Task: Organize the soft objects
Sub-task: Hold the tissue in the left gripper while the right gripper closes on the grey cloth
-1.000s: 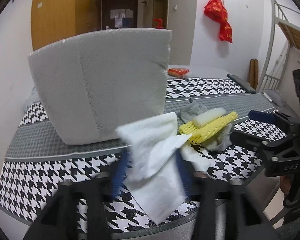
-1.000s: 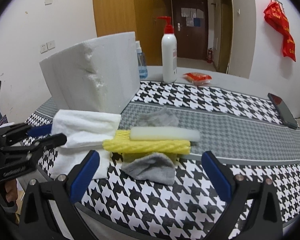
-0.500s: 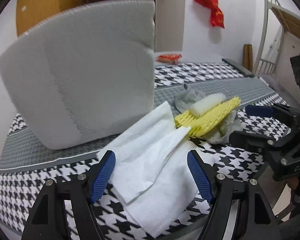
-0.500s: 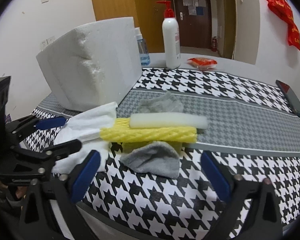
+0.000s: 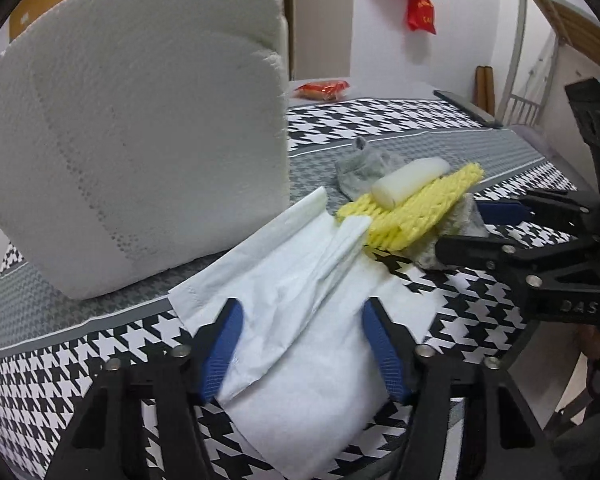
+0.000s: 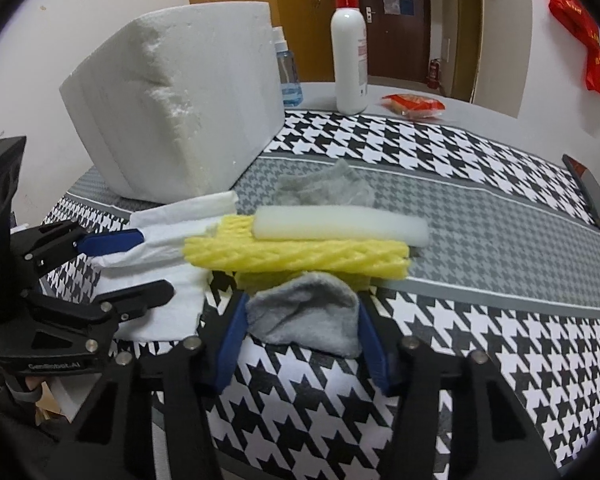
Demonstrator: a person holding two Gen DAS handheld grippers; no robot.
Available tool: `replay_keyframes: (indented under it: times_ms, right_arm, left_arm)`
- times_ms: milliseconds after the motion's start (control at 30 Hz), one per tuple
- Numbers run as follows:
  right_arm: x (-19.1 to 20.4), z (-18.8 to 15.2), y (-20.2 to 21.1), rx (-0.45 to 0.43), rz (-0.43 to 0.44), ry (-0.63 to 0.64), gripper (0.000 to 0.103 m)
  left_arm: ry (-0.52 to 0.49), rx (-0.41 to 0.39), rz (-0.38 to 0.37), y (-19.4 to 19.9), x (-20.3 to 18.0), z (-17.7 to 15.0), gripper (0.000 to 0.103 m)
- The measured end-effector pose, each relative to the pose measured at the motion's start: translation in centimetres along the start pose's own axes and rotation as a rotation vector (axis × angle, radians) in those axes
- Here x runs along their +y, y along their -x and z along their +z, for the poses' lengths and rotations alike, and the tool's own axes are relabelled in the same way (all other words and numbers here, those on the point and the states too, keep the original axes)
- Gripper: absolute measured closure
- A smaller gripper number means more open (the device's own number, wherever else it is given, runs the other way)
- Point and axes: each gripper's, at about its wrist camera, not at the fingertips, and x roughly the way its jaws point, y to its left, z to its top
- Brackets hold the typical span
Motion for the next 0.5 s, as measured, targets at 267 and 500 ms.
replay_keyframes:
  times_ms: [267,500]
  right_arm:
    - [0.6,0.0,-0.1,0.027,-0.021,0.061,0.071]
    - [-0.6,0.1,0.5,0.012,0.076,-0.024,0.084]
  left_arm:
    - [-0.008,-0.005,-0.003,0.1,-0.2,0.3,0.086]
    - [0.023,-0.033,-0.035,0.1,0.3,0.4,0.095]
